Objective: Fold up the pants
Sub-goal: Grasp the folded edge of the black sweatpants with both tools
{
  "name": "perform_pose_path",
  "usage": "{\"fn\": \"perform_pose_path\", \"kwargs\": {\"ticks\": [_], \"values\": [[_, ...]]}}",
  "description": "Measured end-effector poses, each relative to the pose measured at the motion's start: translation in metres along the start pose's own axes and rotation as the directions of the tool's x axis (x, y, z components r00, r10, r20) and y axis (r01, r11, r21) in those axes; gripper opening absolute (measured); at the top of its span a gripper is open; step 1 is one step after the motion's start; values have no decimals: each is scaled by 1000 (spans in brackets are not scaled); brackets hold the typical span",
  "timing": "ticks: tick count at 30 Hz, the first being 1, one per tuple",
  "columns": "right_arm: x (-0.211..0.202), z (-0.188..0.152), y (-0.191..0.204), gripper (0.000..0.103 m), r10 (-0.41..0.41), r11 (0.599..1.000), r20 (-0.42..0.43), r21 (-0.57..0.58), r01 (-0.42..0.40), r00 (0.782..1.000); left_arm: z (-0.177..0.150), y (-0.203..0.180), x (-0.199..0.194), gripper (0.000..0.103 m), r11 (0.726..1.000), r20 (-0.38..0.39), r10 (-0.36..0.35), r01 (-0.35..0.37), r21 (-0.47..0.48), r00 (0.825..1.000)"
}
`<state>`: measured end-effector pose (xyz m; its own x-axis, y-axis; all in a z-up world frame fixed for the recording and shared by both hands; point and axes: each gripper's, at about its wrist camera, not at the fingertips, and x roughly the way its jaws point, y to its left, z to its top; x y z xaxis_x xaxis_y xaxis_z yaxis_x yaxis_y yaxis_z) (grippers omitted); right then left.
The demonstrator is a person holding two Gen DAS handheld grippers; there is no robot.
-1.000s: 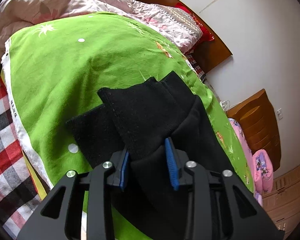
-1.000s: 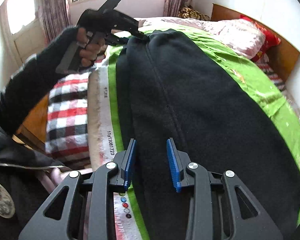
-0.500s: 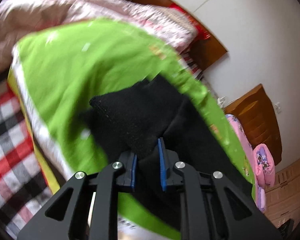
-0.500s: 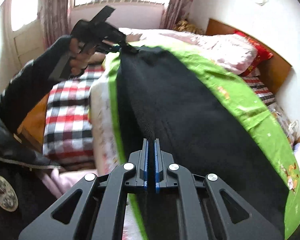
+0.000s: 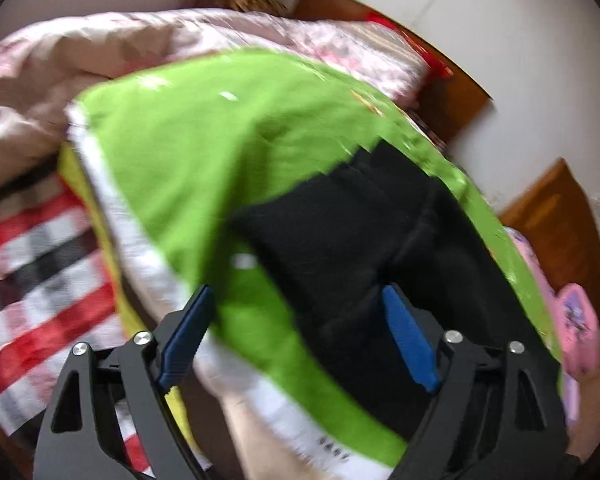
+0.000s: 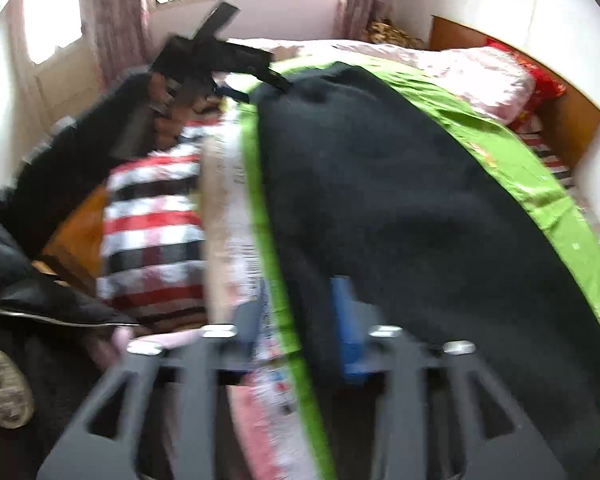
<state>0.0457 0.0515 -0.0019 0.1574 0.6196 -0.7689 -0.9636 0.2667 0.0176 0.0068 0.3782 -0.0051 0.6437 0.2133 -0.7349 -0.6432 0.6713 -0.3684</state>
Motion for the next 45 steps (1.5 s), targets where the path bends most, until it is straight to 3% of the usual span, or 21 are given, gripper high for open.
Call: {"fn": "perform_pose_path", "kwargs": {"ticks": [3, 5, 6, 8, 10, 13, 18, 19, 22, 25, 27, 28, 33, 36, 37, 39, 40, 41, 43, 44, 45], "values": [[-42, -18, -9, 49, -68, 996, 73, 60, 63, 995, -11, -6, -39, 89, 994, 140, 99, -103, 24, 985], [-68, -41, -16, 46, -135, 985, 98, 121, 123, 986, -26, -26, -66, 92, 995, 181, 12, -31, 100, 983], [-76, -51, -19, 40, -161, 978, 92, 151, 146, 983, -32, -36, -71, 92, 991, 171, -33, 10, 135, 985], [-89, -77, -24, 32, -197, 961, 68, 210, 179, 978, -52, -70, -77, 92, 958, 95, -164, 136, 251, 982], [-92, -99, -20, 31, -201, 953, 35, 239, 187, 979, -70, -101, -75, 92, 920, 26, -221, 199, 337, 975], [-93, -122, -9, 31, -216, 948, 8, 240, 208, 976, -101, -141, -64, 92, 863, -59, -252, 252, 439, 966], [-110, -151, -14, 32, -311, 909, 16, 299, 292, 950, -133, -174, -43, 92, 815, -116, -191, 224, 534, 975], [-111, -157, -16, 32, -319, 904, 17, 305, 298, 948, -139, -179, -35, 92, 805, -116, -137, 179, 566, 984], [-110, -162, -16, 32, -317, 909, 35, 295, 293, 948, -155, -189, -31, 99, 757, -66, -77, 101, 645, 995], [-106, -164, -10, 32, -333, 915, 40, 254, 313, 942, -153, -186, -31, 100, 766, -71, -66, 96, 635, 995], [-107, -166, -8, 22, -363, 909, 37, 232, 345, 931, -152, -187, -30, 101, 762, -82, -53, 94, 640, 995], [-110, -166, -8, 6, -384, 901, 32, 229, 368, 923, -151, -189, -28, 101, 760, -85, -47, 91, 643, 995], [-124, -183, -1, 5, -383, 901, 15, 228, 370, 924, -154, -196, -30, 101, 755, -92, -25, 79, 651, 995], [-123, -189, -6, 5, -368, 893, 31, 288, 344, 929, -154, -198, -28, 102, 752, -86, -23, 74, 655, 996], [-123, -188, -6, 7, -367, 890, 35, 305, 340, 930, -154, -199, -28, 102, 751, -87, -17, 70, 657, 996], [-126, -189, -1, 33, -329, 903, 53, 308, 298, 943, -153, -201, -29, 102, 750, -91, 1, 60, 659, 996], [-129, -191, 1, 66, -315, 907, 62, 314, 281, 947, -152, -204, -29, 102, 745, -80, 18, 40, 666, 997], [-138, -195, 5, 76, -313, 905, 89, 330, 268, 946, -154, -206, -33, 102, 738, -56, 37, 11, 675, 998], [-161, -207, 2, 74, -374, 865, 122, 405, 298, 919, -160, -213, -46, 100, 714, 25, 53, -56, 698, 998], [-175, -216, -2, 67, -414, 831, 138, 461, 311, 900, -164, -217, -54, 100, 705, 56, 36, -65, 707, 998], [-198, -233, -11, 67, -480, 767, 158, 553, 325, 863, -168, -221, -61, 100, 697, 68, 7, -54, 715, 998]]}}
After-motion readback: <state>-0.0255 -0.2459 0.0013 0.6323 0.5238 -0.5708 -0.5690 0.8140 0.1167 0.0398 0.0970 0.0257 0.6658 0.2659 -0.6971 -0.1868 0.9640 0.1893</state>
